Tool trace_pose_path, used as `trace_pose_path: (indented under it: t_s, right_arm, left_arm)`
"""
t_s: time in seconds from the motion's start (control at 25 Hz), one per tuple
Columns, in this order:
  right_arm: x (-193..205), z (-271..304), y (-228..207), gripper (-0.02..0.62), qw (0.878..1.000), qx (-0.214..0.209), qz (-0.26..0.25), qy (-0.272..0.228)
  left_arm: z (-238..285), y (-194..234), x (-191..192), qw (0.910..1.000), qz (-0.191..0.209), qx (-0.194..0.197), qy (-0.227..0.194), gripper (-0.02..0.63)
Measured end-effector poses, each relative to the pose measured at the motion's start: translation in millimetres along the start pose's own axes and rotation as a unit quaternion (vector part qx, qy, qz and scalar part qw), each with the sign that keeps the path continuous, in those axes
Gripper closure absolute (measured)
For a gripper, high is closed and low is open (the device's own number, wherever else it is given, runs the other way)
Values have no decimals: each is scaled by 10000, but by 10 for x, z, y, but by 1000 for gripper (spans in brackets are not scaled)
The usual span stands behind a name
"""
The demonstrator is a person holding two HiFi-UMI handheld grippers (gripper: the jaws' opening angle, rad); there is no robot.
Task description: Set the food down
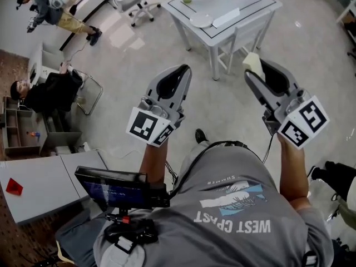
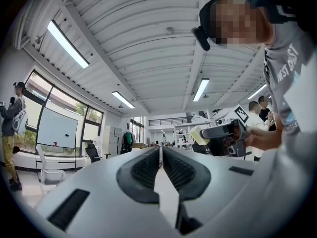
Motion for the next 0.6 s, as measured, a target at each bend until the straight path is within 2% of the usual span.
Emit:
trace_pose_path:
  t_s: [0.24,0.6]
  right_arm:
    - [-134,400,-45,430,9995,279,-111,-42]
    - [-126,889,9,430,9978,636,-172,-60]
  left_arm:
    - [20,483,-55,9998,-1,195,-97,595]
    - [-23,1023,-10,9983,-25,560,-175,595]
Point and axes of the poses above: the fingertips, and each gripper's own axes: z forward along the fingers, y to its left, x out of its underside, the point moved 1 cm from there along -z, backward along the fingers, and after that the axes turned 12 degrees about x, right-handed, at the moved point
